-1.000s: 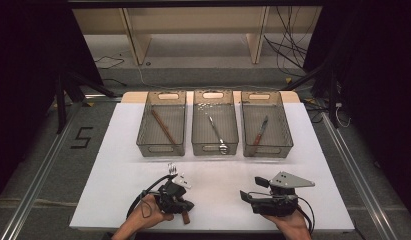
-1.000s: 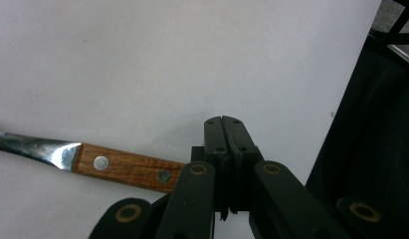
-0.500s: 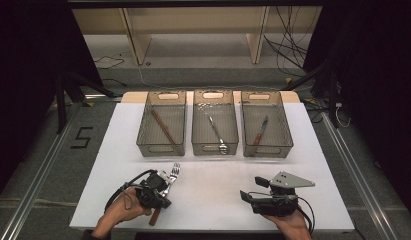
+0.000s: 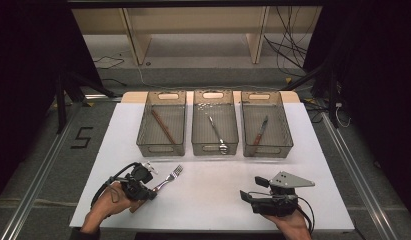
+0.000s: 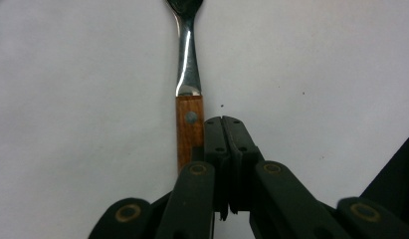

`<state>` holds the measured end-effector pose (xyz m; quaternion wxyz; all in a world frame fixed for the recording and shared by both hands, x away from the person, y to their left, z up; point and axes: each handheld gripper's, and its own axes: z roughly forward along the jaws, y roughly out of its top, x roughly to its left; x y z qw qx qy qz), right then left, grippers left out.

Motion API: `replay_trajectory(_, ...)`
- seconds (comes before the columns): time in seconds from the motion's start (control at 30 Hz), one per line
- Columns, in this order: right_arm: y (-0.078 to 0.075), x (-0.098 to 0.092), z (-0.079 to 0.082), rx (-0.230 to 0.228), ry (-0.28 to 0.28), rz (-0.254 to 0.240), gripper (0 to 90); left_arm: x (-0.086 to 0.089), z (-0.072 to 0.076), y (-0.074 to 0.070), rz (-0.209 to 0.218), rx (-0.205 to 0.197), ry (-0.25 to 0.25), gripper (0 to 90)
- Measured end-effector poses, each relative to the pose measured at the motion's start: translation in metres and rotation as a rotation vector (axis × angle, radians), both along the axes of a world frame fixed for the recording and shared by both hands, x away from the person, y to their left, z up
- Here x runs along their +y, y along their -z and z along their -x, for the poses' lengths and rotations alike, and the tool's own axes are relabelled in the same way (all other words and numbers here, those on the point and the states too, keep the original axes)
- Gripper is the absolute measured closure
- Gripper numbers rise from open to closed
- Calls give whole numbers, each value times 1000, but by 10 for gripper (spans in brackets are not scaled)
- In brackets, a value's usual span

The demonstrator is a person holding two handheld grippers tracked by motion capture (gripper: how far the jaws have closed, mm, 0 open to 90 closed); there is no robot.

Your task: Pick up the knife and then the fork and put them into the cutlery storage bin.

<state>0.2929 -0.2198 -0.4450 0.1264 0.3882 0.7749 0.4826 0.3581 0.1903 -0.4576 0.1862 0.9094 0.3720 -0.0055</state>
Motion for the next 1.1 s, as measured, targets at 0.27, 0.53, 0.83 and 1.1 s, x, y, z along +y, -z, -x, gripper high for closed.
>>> replay_trajectory(0.27,0,-1,0,-4,1,-1,270,7,-2,-19,9,-65,-80,572)
replay_trajectory(0.53,0,0,0,-3,0,-1,269,-5,-5,-3,-70,-37,-88,327)
replay_trajectory(0.83,0,0,0,-1,-1,-1,269,-13,-6,6,-103,-26,-51,415)
replay_trajectory(1.1,0,0,0,1,-2,0,270,-16,-6,7,-143,-53,-31,556)
